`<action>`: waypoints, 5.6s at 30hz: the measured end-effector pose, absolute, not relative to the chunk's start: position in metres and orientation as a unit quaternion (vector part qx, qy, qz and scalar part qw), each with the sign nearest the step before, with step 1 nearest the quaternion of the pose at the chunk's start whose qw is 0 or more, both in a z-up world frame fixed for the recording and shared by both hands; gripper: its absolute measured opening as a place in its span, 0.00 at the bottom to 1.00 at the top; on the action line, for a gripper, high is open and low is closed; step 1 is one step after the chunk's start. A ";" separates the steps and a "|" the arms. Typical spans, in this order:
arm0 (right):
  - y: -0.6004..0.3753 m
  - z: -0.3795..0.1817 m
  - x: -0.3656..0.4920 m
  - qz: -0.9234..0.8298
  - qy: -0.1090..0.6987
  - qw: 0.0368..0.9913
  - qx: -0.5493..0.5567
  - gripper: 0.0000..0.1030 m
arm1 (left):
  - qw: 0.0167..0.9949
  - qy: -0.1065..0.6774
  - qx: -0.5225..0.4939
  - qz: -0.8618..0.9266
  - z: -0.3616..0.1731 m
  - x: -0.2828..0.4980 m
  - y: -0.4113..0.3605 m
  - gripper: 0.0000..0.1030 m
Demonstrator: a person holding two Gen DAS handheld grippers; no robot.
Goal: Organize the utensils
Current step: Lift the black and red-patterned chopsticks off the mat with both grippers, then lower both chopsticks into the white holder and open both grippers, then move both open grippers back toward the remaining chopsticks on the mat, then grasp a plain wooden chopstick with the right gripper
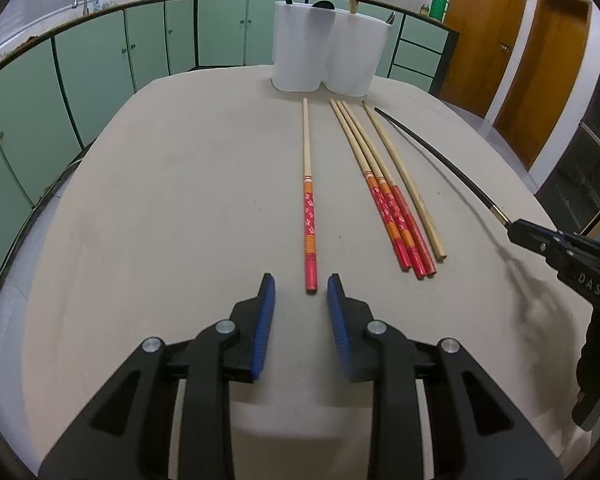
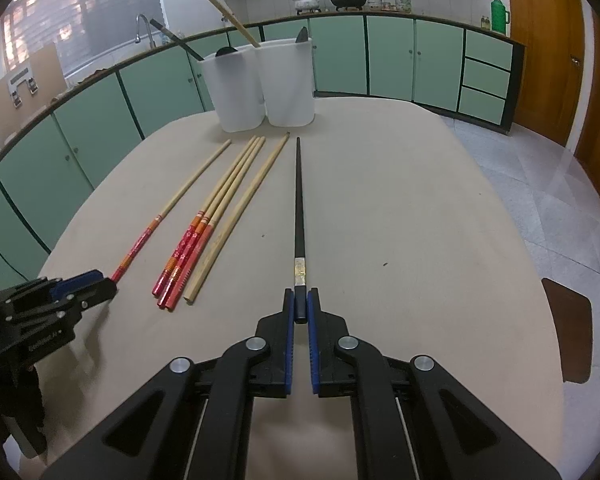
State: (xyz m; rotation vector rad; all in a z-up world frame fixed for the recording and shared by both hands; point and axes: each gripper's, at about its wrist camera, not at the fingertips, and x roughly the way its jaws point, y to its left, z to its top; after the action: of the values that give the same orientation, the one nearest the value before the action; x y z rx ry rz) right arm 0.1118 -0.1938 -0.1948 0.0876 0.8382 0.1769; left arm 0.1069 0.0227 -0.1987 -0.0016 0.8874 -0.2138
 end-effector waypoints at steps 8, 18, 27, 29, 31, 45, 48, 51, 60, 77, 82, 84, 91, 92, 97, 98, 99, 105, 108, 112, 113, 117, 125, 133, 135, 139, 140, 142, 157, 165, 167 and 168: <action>-0.195 -0.197 0.114 0.084 0.408 0.908 0.045 0.06 | 0.896 0.432 0.008 -0.104 -0.200 0.115 0.017 0.26; -0.196 -0.199 0.115 0.084 0.411 0.907 0.049 0.06 | 0.896 0.432 0.021 -0.097 -0.201 0.113 0.014 0.05; -0.198 -0.186 0.113 0.081 0.396 0.913 0.046 0.06 | 0.898 0.429 0.008 -0.100 -0.187 0.109 0.020 0.05; -0.200 -0.175 0.114 0.079 0.386 0.918 0.042 0.06 | 0.906 0.411 0.014 -0.099 -0.169 0.107 0.022 0.05; -0.202 -0.162 0.114 0.078 0.373 0.924 0.034 0.06 | 0.914 0.393 0.015 -0.100 -0.149 0.105 0.025 0.05; -0.209 -0.067 0.139 0.109 0.306 0.946 -0.001 0.06 | 0.953 0.277 0.016 -0.119 -0.037 0.116 0.030 0.05; -0.208 -0.048 0.152 0.118 0.302 0.946 -0.011 0.06 | 0.956 0.262 0.021 -0.127 -0.023 0.128 0.025 0.05; -0.207 -0.033 0.165 0.126 0.300 0.945 -0.018 0.06 | 0.956 0.257 0.020 -0.140 -0.011 0.146 0.019 0.05; -0.210 0.002 0.202 0.160 0.305 0.939 -0.013 0.06 | 0.958 0.238 0.027 -0.160 0.016 0.173 0.010 0.05; -0.206 0.119 0.257 0.164 0.197 0.966 -0.013 0.06 | 0.980 0.125 0.024 -0.150 0.111 0.228 -0.006 0.05; -0.194 0.100 0.298 0.149 0.203 0.968 -0.009 0.06 | 0.980 0.143 0.019 -0.138 0.091 0.267 -0.012 0.05; -0.192 0.088 0.310 0.148 0.211 0.966 -0.006 0.06 | 0.979 0.154 0.017 -0.133 0.076 0.284 -0.013 0.05; -0.187 0.033 0.348 0.145 0.270 0.952 -0.002 0.06 | 0.967 0.210 0.018 -0.141 0.030 0.317 -0.010 0.05; -0.185 0.027 0.351 0.145 0.278 0.950 -0.002 0.06 | 0.965 0.218 0.017 -0.143 0.025 0.321 -0.010 0.06; -0.187 0.008 0.356 0.130 0.294 0.947 0.000 0.16 | 0.964 0.223 0.009 -0.143 0.021 0.322 0.002 0.17; -0.190 0.008 0.354 0.125 0.291 0.949 0.000 0.24 | 0.965 0.220 0.009 -0.141 0.023 0.321 0.003 0.26; -0.193 0.009 0.351 0.117 0.288 0.950 0.000 0.30 | 0.967 0.215 0.009 -0.138 0.026 0.317 0.006 0.32; -0.211 0.016 0.323 0.087 0.272 0.958 0.001 0.50 | 0.973 0.189 0.006 -0.130 0.041 0.285 0.020 0.53; -0.218 0.015 0.300 0.081 0.263 0.961 -0.003 0.67 | 0.975 0.182 0.010 -0.127 0.042 0.261 0.023 0.66; -0.218 0.003 0.260 0.071 0.255 0.964 -0.019 0.82 | 0.975 0.186 0.005 -0.119 0.031 0.228 0.029 0.74; -0.217 -0.001 0.253 0.070 0.255 0.964 -0.019 0.85 | 0.975 0.188 0.005 -0.115 0.024 0.217 0.030 0.77; -0.215 -0.027 0.216 0.068 0.264 0.962 -0.008 0.91 | 0.973 0.203 0.010 -0.105 -0.003 0.188 0.029 0.80; -0.197 -0.086 0.160 0.050 0.285 0.957 -0.009 0.94 | 0.961 0.263 0.014 -0.088 -0.080 0.144 0.028 0.82; -0.181 -0.148 0.132 0.047 0.342 0.939 0.009 0.94 | 0.940 0.334 0.007 -0.064 -0.142 0.128 0.047 0.82; -0.176 -0.157 0.128 0.045 0.349 0.936 0.013 0.93 | 0.937 0.344 0.009 -0.059 -0.151 0.124 0.049 0.82; -0.162 -0.172 0.122 0.047 0.364 0.930 0.013 0.88 | 0.931 0.361 0.007 -0.054 -0.164 0.122 0.053 0.82; -0.157 -0.176 0.121 0.046 0.369 0.928 0.012 0.85 | 0.930 0.363 0.008 -0.051 -0.167 0.122 0.054 0.82; -0.154 -0.180 0.121 0.047 0.377 0.925 0.014 0.80 | 0.929 0.366 0.010 -0.049 -0.171 0.122 0.054 0.82; -0.126 -0.205 0.123 0.077 0.425 0.901 0.042 0.35 | 0.928 0.371 0.013 -0.039 -0.176 0.124 0.056 0.82; -0.116 -0.205 0.122 0.075 0.425 0.902 0.033 0.28 | 0.927 0.374 0.006 -0.038 -0.177 0.126 0.059 0.83; -0.114 -0.205 0.123 0.073 0.425 0.902 0.029 0.26 | 0.927 0.373 0.005 -0.039 -0.177 0.125 0.059 0.83; -0.114 -0.205 0.124 0.073 0.425 0.902 0.029 0.23 | 0.927 0.373 0.005 -0.039 -0.177 0.125 0.059 0.83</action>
State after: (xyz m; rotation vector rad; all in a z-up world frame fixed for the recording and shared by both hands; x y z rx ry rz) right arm 0.1238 -0.1145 -0.2053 0.0607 0.8787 0.1505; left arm 0.1251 0.0592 -0.1773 0.0113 0.7656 -0.0809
